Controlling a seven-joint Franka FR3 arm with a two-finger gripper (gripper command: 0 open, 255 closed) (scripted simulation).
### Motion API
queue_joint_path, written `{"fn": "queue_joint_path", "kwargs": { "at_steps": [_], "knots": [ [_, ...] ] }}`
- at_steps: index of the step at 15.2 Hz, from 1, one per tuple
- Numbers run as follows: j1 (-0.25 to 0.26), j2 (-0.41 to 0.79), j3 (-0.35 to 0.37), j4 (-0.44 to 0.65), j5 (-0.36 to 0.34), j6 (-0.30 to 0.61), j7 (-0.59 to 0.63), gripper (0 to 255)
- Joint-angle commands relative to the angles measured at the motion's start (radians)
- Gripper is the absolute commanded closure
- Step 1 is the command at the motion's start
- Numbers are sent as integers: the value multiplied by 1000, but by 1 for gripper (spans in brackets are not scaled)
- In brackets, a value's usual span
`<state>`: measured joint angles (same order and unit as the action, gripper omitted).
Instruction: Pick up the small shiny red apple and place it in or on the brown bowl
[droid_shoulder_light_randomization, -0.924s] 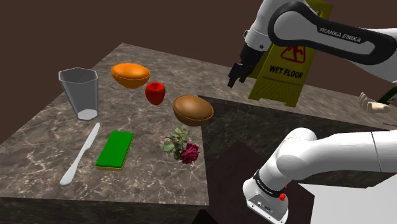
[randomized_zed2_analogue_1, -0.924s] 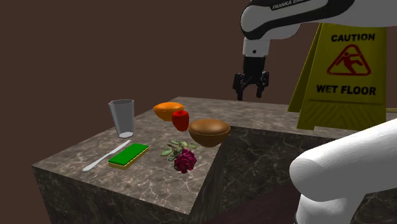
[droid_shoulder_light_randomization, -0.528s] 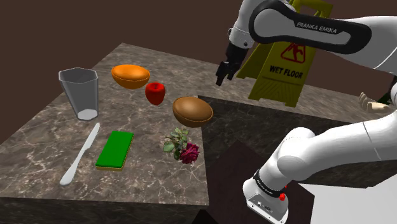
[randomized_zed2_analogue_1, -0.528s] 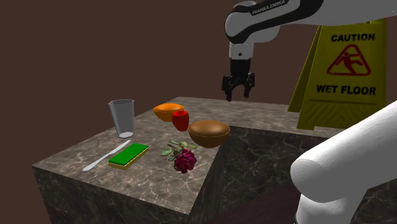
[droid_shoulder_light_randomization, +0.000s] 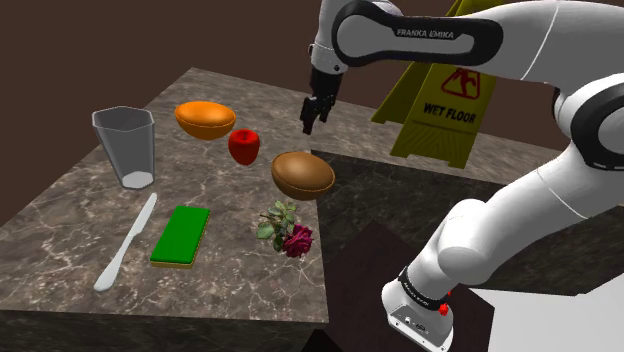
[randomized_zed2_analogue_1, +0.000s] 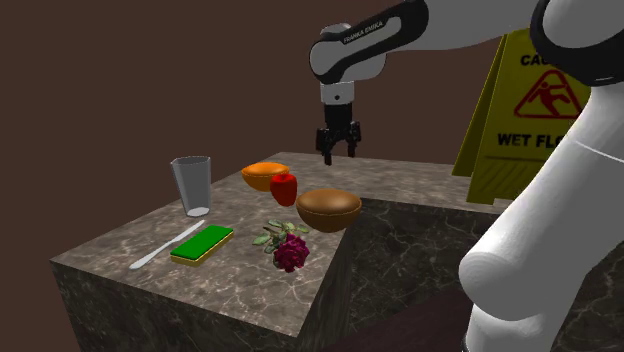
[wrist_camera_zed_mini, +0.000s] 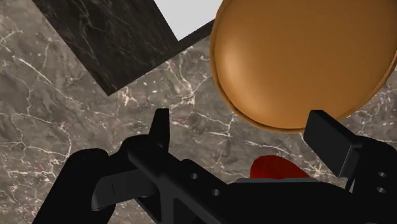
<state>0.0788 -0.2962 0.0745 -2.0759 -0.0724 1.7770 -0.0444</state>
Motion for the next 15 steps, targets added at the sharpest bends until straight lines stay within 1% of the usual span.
{"fn": "queue_joint_path", "kwargs": {
  "at_steps": [1,6,12,15],
  "knots": [
    [15,84,22,56,-10,12,-4,0],
    [49,279,64,222,-48,1,-24,0],
    [103,516,108,451,-110,-45,-48,0],
    [99,515,105,409,-111,-4,-47,0]
  ]
}}
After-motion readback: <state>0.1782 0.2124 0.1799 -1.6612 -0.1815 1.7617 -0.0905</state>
